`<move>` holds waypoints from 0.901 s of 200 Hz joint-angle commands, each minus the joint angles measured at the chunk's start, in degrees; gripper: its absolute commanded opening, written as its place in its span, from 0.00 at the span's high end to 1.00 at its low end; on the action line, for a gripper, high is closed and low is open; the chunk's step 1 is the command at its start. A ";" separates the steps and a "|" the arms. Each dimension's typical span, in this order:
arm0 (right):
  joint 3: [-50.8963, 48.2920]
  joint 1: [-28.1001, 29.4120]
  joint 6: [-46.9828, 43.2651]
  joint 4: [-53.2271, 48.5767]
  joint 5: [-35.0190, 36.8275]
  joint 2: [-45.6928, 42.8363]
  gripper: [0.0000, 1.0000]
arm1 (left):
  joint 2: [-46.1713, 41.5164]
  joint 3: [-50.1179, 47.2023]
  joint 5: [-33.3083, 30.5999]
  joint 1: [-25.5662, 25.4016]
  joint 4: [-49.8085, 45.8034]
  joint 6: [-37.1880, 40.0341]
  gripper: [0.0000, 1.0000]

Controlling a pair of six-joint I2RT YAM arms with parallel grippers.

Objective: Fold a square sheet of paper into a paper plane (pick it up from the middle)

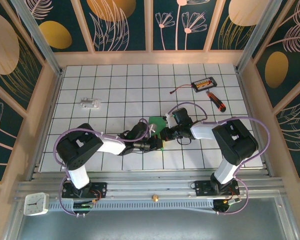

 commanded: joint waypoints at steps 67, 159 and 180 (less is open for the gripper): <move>-1.66 -0.35 -0.20 -4.89 3.24 1.27 1.00 | 3.11 1.17 0.70 -0.29 -1.00 0.99 1.00; -1.60 -0.33 -0.09 -4.84 3.07 1.79 1.00 | 3.59 0.02 3.34 -0.34 -4.95 2.34 1.00; -1.49 -0.37 -0.12 -5.05 3.15 1.86 1.00 | 3.24 0.11 3.84 -0.37 -7.64 3.90 1.00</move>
